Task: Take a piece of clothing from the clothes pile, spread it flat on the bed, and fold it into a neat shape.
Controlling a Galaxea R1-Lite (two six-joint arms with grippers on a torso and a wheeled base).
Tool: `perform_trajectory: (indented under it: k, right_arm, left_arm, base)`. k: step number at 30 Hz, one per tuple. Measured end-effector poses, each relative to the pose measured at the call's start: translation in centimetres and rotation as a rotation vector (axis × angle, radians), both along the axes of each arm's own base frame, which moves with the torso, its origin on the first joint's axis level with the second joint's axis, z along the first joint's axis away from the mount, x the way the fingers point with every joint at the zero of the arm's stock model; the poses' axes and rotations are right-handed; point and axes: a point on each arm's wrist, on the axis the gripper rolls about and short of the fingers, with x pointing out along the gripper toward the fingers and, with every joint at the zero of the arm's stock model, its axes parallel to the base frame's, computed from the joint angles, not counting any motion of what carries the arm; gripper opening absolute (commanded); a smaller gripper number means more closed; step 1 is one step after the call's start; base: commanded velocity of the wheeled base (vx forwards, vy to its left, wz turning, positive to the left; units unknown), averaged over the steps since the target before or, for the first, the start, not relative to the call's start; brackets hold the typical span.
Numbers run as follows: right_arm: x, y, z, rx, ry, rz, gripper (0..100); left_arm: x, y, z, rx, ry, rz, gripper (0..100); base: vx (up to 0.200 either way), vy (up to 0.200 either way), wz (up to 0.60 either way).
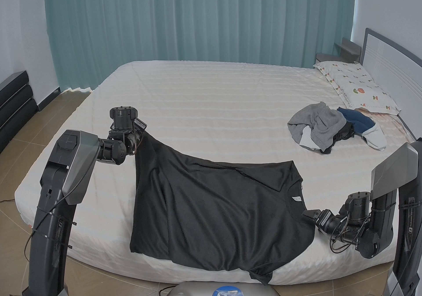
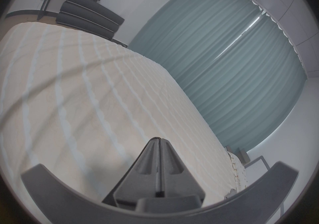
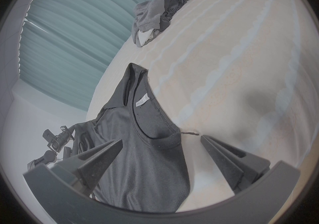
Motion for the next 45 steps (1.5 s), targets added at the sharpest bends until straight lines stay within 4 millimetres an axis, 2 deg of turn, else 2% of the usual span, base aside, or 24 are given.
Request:
perform_trajectory:
  k: [4, 8, 18, 19, 31, 37, 42, 45]
  right_arm:
    - [0.0, 0.1, 0.0, 0.0, 0.0, 0.001, 100]
    - [0.0, 0.1, 0.0, 0.0, -0.001, 0.002, 100]
    - [0.0, 0.1, -0.1, -0.001, 0.001, 0.004, 100]
    - [0.0, 0.2, -0.1, -0.001, 0.001, 0.005, 100]
    - [-0.1, 0.3, -0.3, -0.005, 0.008, 0.01, 100]
    - [-0.1, 0.4, -0.2, -0.017, 0.004, -0.004, 100]
    - [0.3, 0.3, 0.2, -0.027, -0.024, -0.027, 100]
    - [0.7, 0.3, 0.8, -0.026, -0.056, -0.034, 100]
  left_arm:
    - [0.2, 0.2, 0.9, -0.004, -0.067, 0.004, 0]
    - [0.2, 0.5, 0.9, 0.011, -0.065, 0.006, 0]
    - [0.4, 0.6, -3.4, 0.101, 0.025, 0.006, 0]
    - [0.4, 0.6, -3.8, 0.102, 0.033, 0.007, 100]
    - [-0.7, 0.4, -5.8, 0.104, 0.123, -0.005, 100]
    - [-2.6, 0.8, -5.3, 0.094, 0.187, -0.016, 100]
    - [-5.1, 1.3, -3.9, 0.031, 0.219, -0.037, 100]
    - [-7.1, 1.5, -3.8, -0.015, 0.263, -0.053, 100]
  base:
    - [0.0, 0.0, 0.0]
    - [0.0, 0.0, 0.0]
    - [0.0, 0.0, 0.0]
    - [0.0, 0.0, 0.0]
    - [0.0, 0.0, 0.0]
    - [0.0, 0.0, 0.0]
    - [0.0, 0.0, 0.0]
    - [0.0, 0.0, 0.0]
